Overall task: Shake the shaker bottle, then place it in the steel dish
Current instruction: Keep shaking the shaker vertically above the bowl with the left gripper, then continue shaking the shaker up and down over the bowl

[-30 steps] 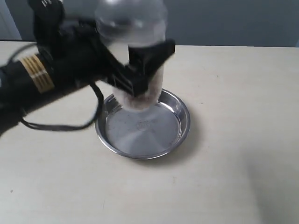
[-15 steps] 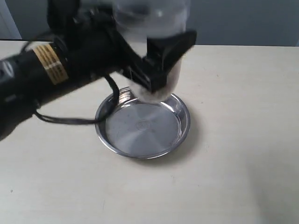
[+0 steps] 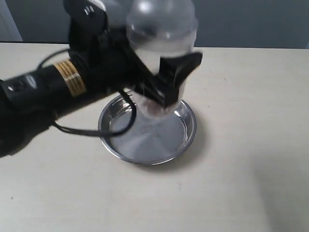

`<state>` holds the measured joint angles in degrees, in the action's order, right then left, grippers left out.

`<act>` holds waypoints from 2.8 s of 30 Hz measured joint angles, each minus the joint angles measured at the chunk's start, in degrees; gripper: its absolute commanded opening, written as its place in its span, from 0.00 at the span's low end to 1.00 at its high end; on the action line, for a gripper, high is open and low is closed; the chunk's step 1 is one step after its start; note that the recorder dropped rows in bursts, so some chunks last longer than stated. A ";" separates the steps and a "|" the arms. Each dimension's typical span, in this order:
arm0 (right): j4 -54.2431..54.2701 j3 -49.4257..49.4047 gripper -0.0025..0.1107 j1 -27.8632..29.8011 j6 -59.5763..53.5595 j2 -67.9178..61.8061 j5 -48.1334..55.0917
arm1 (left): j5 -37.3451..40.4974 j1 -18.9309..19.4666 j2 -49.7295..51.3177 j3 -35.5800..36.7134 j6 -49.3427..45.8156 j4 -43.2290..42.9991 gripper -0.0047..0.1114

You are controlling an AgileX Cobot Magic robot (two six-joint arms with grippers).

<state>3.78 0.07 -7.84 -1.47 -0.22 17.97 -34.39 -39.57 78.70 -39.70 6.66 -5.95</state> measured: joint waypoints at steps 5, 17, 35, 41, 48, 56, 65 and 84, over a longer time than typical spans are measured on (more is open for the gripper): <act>0.00 0.00 0.02 0.00 0.00 0.00 0.00 | 3.28 2.15 1.58 -0.42 -4.68 11.82 0.04; 0.00 0.00 0.02 0.00 0.00 0.00 0.13 | 1.71 2.23 -0.04 3.29 -1.89 8.98 0.04; 0.00 0.00 0.02 0.00 0.00 0.00 0.01 | 0.24 0.37 0.03 3.80 -1.77 9.41 0.04; 0.00 0.00 0.02 0.00 0.00 0.00 0.01 | 0.56 0.15 -3.81 0.96 -4.23 5.40 0.04; 0.00 0.00 0.02 0.00 0.00 0.00 0.03 | 3.82 0.51 -4.00 1.41 -3.65 3.13 0.04; 0.00 0.00 0.02 0.00 0.00 0.00 0.03 | 1.35 0.31 -0.34 5.66 -1.56 5.95 0.04; 0.00 0.00 0.02 0.00 0.00 0.00 0.15 | -2.09 0.68 0.81 7.61 -2.70 9.65 0.04; 0.00 0.00 0.02 0.00 0.00 0.00 0.04 | -8.11 1.30 -2.81 3.18 -1.33 5.95 0.04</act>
<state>3.78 0.07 -7.84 -1.47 -0.22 18.01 -42.50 -38.27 75.89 -36.52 5.33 0.00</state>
